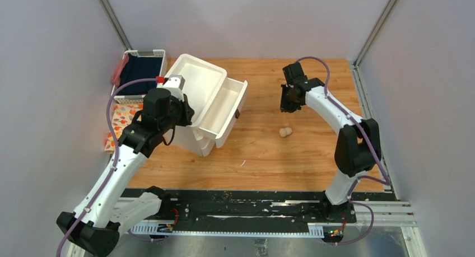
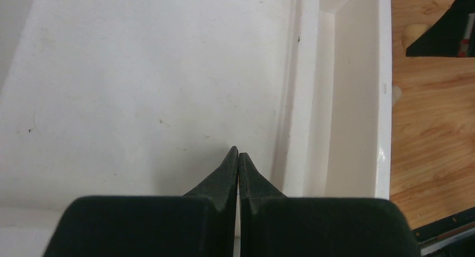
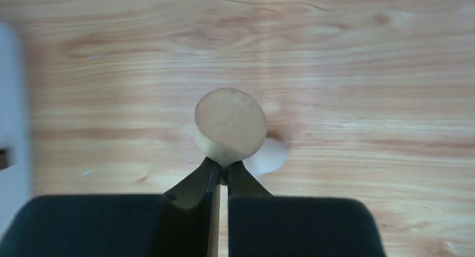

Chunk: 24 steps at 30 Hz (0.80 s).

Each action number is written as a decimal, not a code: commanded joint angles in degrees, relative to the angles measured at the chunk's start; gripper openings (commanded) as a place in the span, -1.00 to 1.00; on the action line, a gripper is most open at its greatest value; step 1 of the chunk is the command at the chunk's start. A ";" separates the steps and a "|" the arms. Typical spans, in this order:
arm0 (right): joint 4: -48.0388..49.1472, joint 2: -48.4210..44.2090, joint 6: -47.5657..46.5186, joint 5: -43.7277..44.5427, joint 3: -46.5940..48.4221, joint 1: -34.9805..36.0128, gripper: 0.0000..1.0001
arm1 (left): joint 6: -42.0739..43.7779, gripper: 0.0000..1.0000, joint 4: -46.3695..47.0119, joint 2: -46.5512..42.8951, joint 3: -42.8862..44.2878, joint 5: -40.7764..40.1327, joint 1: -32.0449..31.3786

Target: Organize the makeup

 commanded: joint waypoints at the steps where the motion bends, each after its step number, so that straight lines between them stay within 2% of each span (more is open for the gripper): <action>1: 3.00 -7.30 0.74 -7.46 1.46 5.44 -1.00 | -0.25 -1.00 0.76 0.40 -0.47 0.81 -0.38; 6: 7.61 -11.61 1.23 -13.39 2.97 11.67 -1.00 | -0.06 -1.00 0.64 -0.41 -0.62 0.49 -0.38; 12: 17.90 -12.14 5.50 -24.40 1.81 13.90 -1.00 | -0.16 -1.00 0.55 -0.81 -0.69 0.68 -0.37; 18: 23.84 -14.21 5.63 -26.62 -0.84 17.31 -1.00 | 0.34 -1.00 -0.07 -1.60 -0.73 -0.17 -0.38; 24: 24.51 -14.33 4.36 -26.05 0.32 20.56 -1.00 | -0.11 -1.00 0.10 -1.16 -0.78 0.43 -0.38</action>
